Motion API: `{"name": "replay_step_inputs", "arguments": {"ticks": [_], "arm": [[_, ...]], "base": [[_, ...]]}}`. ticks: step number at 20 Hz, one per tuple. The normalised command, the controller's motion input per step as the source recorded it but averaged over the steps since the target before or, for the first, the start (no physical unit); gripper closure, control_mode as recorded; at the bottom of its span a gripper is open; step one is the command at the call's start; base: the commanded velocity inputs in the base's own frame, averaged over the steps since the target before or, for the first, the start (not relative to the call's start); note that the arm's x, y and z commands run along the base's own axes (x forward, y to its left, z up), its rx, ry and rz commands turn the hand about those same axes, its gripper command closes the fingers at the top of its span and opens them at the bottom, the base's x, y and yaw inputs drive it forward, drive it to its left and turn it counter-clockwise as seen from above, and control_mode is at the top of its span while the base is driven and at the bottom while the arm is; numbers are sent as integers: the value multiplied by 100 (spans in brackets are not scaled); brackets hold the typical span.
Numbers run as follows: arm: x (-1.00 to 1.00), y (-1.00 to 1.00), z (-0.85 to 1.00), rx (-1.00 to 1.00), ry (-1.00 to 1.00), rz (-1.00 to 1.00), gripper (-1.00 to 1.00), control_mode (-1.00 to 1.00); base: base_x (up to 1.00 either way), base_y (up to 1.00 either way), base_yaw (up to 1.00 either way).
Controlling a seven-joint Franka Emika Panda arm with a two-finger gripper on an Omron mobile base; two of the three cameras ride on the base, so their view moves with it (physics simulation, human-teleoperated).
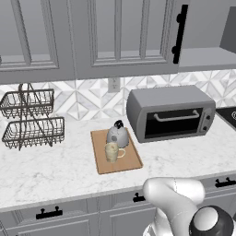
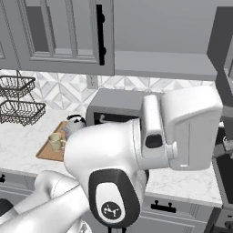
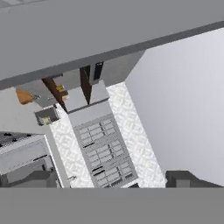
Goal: Pick the kettle from the counter and place it on the tray. Then pick the mug from the cabinet and place it on the tray. Then close the cabinet doors.
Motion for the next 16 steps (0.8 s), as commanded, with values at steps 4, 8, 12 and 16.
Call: {"name": "replay_step_inputs", "arguments": {"ticks": [4, 8, 12, 16], "arm": [[-39, -7, -12, 5, 11, -29, -100, -100], [-40, 9, -27, 34, -28, -23, -100, -100], [-17, -1, -3, 40, -27, -27, -100, -100], [-3, -22, 9, 20, 0, -11, -100, -100]], "base": [[0, 0, 0], [0, 0, 0], [0, 0, 0], [0, 0, 0]]}}
